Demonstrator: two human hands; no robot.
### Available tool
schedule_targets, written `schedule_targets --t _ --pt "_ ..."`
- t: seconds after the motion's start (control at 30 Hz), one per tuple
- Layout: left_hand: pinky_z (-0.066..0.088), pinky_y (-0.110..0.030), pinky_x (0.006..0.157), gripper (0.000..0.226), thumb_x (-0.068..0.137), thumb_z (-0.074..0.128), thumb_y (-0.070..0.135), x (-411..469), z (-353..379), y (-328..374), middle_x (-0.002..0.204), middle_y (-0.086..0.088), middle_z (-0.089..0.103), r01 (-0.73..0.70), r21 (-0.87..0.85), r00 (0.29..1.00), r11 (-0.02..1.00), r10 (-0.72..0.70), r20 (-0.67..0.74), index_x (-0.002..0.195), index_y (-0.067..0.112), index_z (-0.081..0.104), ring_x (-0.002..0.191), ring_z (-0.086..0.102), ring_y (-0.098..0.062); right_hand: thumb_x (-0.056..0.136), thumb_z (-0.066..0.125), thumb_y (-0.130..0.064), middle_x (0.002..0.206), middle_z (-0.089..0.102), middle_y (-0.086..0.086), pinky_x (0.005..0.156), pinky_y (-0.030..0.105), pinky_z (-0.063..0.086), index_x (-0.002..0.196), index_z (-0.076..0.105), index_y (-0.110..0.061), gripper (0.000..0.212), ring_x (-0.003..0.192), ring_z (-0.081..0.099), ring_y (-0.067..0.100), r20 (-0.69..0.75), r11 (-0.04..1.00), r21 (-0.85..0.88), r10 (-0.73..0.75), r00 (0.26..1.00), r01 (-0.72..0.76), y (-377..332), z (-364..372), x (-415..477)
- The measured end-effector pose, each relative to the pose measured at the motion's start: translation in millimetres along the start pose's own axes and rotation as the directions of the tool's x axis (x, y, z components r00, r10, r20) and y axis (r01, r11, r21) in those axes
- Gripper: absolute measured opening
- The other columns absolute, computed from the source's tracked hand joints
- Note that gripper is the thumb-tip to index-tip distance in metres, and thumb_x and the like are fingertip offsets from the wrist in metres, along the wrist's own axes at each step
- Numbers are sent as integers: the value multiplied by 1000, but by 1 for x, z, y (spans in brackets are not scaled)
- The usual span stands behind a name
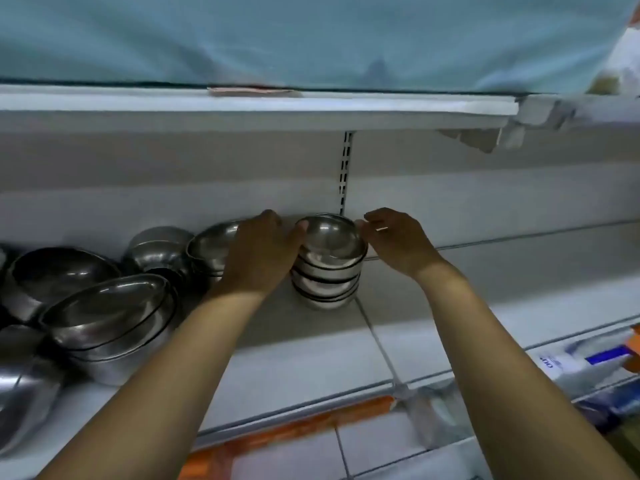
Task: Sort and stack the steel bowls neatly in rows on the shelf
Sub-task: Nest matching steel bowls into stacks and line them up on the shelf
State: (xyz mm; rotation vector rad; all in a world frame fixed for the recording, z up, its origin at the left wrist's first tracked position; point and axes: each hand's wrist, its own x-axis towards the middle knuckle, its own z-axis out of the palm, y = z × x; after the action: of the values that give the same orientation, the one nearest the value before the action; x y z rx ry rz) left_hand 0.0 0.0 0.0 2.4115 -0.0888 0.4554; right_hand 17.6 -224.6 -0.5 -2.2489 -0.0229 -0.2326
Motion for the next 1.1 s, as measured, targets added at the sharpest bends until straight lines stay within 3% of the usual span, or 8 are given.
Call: schedule_targets --t 0.13,0.27,0.5,0.6,0.7,0.83,0.97,1.1 --pt "40 -30 54 48 97 63 45 6 9 9 57 -1 59 75 65 997 995 -75 7 63 11 58 58 57 -19 97 60 -47 114 66 -3 63 5 38 129 64 -18 43 100 59 9 87 997 -17 -72 994 74 14 -3 16" --pt "51 -24 42 40 98 67 25 3 14 19 54 -11 66 215 -192 977 958 -213 30 70 -3 67 38 63 -14 100 57 -44 104 64 -7 61 -4 37 121 66 -19 34 91 59 3 149 991 19 -131 980 130 25 0 26" --pt "63 -36 52 30 100 61 13 -6 15 26 60 -18 69 217 -152 972 964 -227 -55 78 -5 68 46 69 -20 105 41 -49 92 62 -14 63 1 37 103 63 -25 32 83 54 -8 216 980 65 -197 956 188 32 -2 28" --pt "62 -34 56 32 100 58 13 -9 14 28 57 -13 70 201 -43 976 979 -204 -80 72 0 68 45 69 -16 105 28 -56 95 66 -4 72 16 43 104 64 -17 52 83 57 3 283 980 87 -198 938 181 32 -6 29" --pt "62 -33 58 31 99 57 12 -11 13 30 58 -12 70 185 -15 977 983 -185 -104 72 3 69 46 69 -15 102 24 -63 113 69 2 94 33 51 120 65 -18 64 103 64 14 317 975 146 -205 926 166 35 -8 32" --pt "56 -24 58 28 97 57 13 -16 16 31 55 -7 67 160 44 976 986 -151 -154 72 4 67 44 65 -9 103 28 -60 108 70 3 77 21 47 108 67 -18 58 93 63 10 347 971 175 -215 913 163 36 -5 32" --pt "59 -47 70 27 96 58 13 -20 20 27 67 -16 69 131 43 971 990 -120 -205 71 6 62 64 70 -33 106 30 -52 106 64 -4 74 10 36 102 60 -23 42 99 56 10 324 960 188 -260 910 208 38 0 31" --pt "59 -51 70 27 94 54 17 -26 23 27 70 -17 68 116 35 968 993 -105 -228 68 12 58 67 69 -36 107 31 -48 115 68 1 86 22 45 122 66 -16 50 107 61 15 293 948 225 -285 913 224 43 6 33"
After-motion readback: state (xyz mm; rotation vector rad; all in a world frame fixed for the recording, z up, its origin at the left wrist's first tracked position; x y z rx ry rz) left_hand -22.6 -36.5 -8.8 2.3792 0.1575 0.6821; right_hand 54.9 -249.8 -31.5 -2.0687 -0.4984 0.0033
